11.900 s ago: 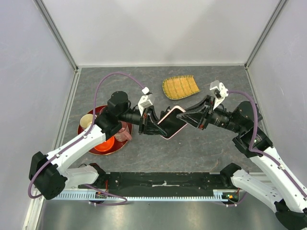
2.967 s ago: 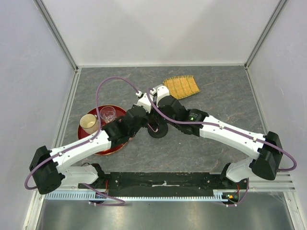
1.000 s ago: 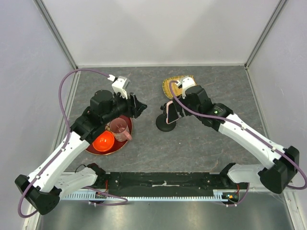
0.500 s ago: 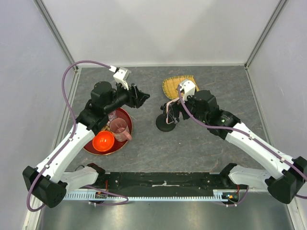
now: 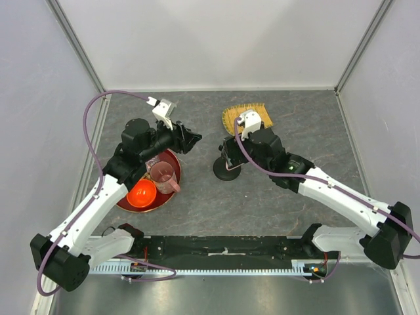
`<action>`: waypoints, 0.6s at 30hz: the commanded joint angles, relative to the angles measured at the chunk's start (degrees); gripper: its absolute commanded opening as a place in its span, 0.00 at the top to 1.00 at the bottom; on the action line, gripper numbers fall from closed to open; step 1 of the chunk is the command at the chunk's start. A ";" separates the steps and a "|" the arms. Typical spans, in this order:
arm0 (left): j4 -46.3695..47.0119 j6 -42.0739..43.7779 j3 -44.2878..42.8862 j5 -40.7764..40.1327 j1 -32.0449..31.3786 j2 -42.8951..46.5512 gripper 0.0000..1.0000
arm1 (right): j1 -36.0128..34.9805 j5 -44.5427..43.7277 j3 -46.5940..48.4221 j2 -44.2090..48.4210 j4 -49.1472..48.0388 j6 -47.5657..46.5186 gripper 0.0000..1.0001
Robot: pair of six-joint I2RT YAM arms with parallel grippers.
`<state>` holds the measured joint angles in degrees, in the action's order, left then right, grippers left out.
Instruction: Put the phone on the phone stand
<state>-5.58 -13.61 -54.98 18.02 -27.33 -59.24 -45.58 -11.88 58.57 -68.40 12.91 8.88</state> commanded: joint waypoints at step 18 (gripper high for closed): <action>1.19 3.41 1.19 -12.11 0.52 3.61 0.44 | -10.05 -27.41 10.50 -14.63 -10.79 7.91 1.00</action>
<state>-5.52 -12.84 -54.26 12.97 -27.33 -57.32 -55.29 -39.27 62.70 -77.47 10.94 18.70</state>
